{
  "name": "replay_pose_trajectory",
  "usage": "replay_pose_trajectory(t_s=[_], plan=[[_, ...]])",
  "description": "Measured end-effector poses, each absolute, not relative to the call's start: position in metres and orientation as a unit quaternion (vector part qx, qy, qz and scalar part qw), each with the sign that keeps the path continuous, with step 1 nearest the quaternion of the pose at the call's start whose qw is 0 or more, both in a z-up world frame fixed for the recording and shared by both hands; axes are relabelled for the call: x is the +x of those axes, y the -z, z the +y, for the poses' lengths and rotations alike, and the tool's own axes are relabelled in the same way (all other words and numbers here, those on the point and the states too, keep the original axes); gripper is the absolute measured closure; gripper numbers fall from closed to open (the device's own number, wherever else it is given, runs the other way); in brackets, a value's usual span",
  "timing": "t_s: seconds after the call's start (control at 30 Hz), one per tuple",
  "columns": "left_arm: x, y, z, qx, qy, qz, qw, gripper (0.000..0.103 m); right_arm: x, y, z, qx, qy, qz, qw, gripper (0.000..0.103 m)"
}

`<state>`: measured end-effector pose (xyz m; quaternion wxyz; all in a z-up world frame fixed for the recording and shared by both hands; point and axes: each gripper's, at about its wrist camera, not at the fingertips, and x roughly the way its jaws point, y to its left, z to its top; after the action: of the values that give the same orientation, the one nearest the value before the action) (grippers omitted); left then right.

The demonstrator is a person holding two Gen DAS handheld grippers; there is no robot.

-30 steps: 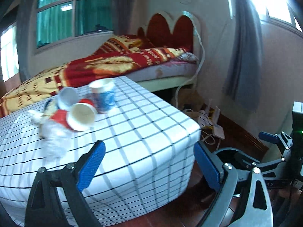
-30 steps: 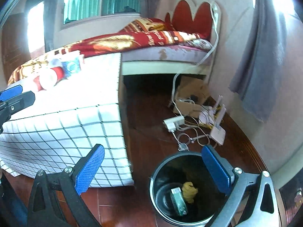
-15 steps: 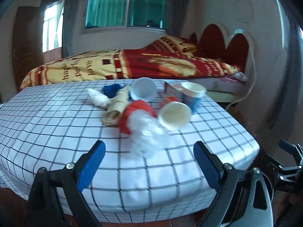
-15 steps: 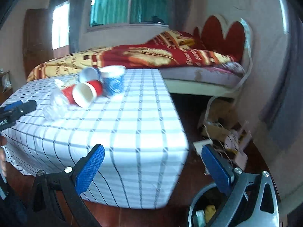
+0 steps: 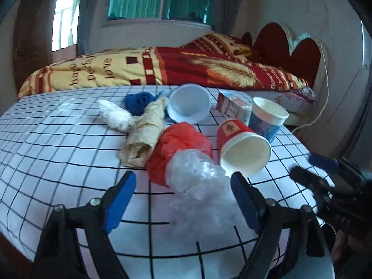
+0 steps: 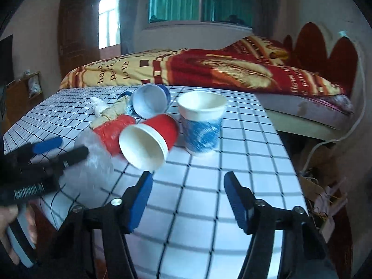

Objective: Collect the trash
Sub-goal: 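Grasp the clear plastic bag with the left tool while the right tool grasps the red cup, then carry the plastic bag and red cup over the black bin and release both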

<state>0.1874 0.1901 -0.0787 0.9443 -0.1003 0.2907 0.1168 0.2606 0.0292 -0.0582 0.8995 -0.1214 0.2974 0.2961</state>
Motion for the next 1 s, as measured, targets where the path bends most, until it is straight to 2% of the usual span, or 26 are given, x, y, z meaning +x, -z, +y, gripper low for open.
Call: replay_pose_trajectory(t_s=[0.1, 0.23, 0.33, 0.4, 0.47, 0.5, 0.63, 1.0], plan=[[0.19, 0.081, 0.189, -0.101, -0.112, 0.294, 0.944, 0.023, 0.274, 0.062, 0.044, -0.126, -0.311, 0.309, 0.89, 0.055], [0.196, 0.085, 0.193, -0.11, -0.103, 0.304, 0.941, 0.028, 0.288, 0.07, 0.063, -0.142, -0.333, 0.326, 0.874, 0.061], [0.199, 0.087, 0.194, -0.115, -0.096, 0.309, 0.939, 0.032, 0.295, 0.077, 0.072, -0.152, -0.343, 0.335, 0.864, 0.071], [0.202, 0.088, 0.194, -0.116, -0.09, 0.316, 0.937, 0.035, 0.296, 0.08, 0.077, -0.152, -0.349, 0.341, 0.86, 0.088], [0.205, 0.091, 0.193, -0.119, -0.084, 0.323, 0.935, 0.042, 0.295, 0.081, 0.077, -0.15, -0.35, 0.339, 0.86, 0.098], [0.206, 0.093, 0.193, -0.122, -0.079, 0.327, 0.934, 0.057, 0.292, 0.081, 0.074, -0.147, -0.351, 0.335, 0.862, 0.099], [0.199, 0.091, 0.19, -0.124, -0.059, 0.319, 0.938, 0.061, 0.279, 0.075, 0.061, -0.135, -0.344, 0.322, 0.872, 0.099], [0.166, 0.062, 0.175, -0.102, -0.051, 0.288, 0.951, 0.061, 0.237, 0.058, 0.005, -0.091, -0.316, 0.3, 0.895, 0.099]])
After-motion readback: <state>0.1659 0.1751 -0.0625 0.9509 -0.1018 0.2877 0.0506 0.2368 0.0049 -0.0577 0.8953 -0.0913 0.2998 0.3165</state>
